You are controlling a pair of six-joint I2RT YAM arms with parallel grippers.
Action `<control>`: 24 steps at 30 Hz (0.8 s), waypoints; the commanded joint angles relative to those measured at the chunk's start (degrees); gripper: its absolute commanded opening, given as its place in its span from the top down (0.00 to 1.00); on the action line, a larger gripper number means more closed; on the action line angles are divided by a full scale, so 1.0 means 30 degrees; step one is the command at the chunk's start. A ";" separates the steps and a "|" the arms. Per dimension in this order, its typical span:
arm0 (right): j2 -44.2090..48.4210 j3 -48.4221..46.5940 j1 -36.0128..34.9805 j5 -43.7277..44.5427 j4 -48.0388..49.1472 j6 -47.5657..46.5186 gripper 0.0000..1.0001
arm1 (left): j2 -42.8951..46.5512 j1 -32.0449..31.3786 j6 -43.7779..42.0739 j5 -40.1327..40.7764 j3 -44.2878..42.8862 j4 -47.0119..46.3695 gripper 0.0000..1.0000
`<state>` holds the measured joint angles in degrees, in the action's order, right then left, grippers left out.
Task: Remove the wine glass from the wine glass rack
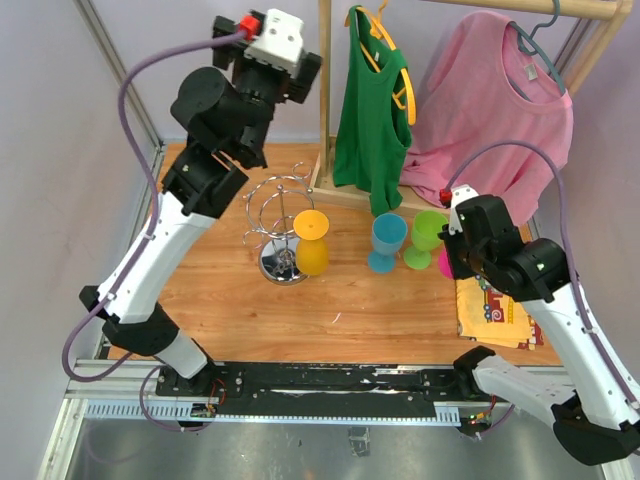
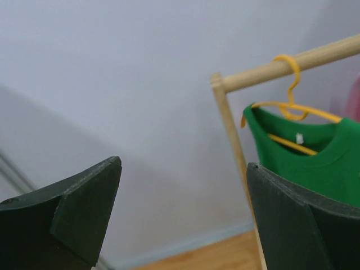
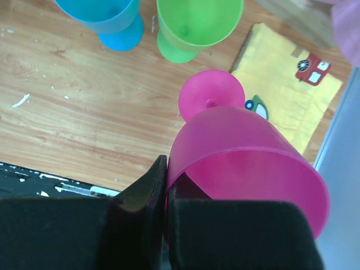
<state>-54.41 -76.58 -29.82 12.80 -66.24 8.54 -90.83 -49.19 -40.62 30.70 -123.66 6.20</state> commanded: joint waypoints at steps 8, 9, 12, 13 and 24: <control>-0.1948 0.2674 0.0209 -0.2812 0.2360 0.0922 0.99 | 0.2492 0.6572 1.1787 -0.3465 0.5474 0.5634 0.03; -0.2248 0.2784 0.0174 -0.2898 0.2380 0.0973 0.99 | 0.2636 0.6628 1.1827 -0.3538 0.5850 0.5511 0.03; -0.2964 0.3155 -0.0051 -0.2881 0.2604 0.1100 0.99 | 0.2971 0.6664 1.1797 -0.3611 0.6648 0.5208 0.03; -0.3188 0.3291 -0.0089 -0.2778 0.2649 0.1127 0.99 | 0.2971 0.6665 1.1810 -0.3612 0.6736 0.5241 0.03; -0.4431 0.4827 -0.0108 -0.3283 0.3727 0.1455 0.99 | 0.2869 0.6728 1.2159 -0.3787 0.6875 0.5574 0.04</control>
<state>-67.55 -63.42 -29.89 4.08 -57.12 11.64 -83.37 -29.32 -5.54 20.10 -103.09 23.73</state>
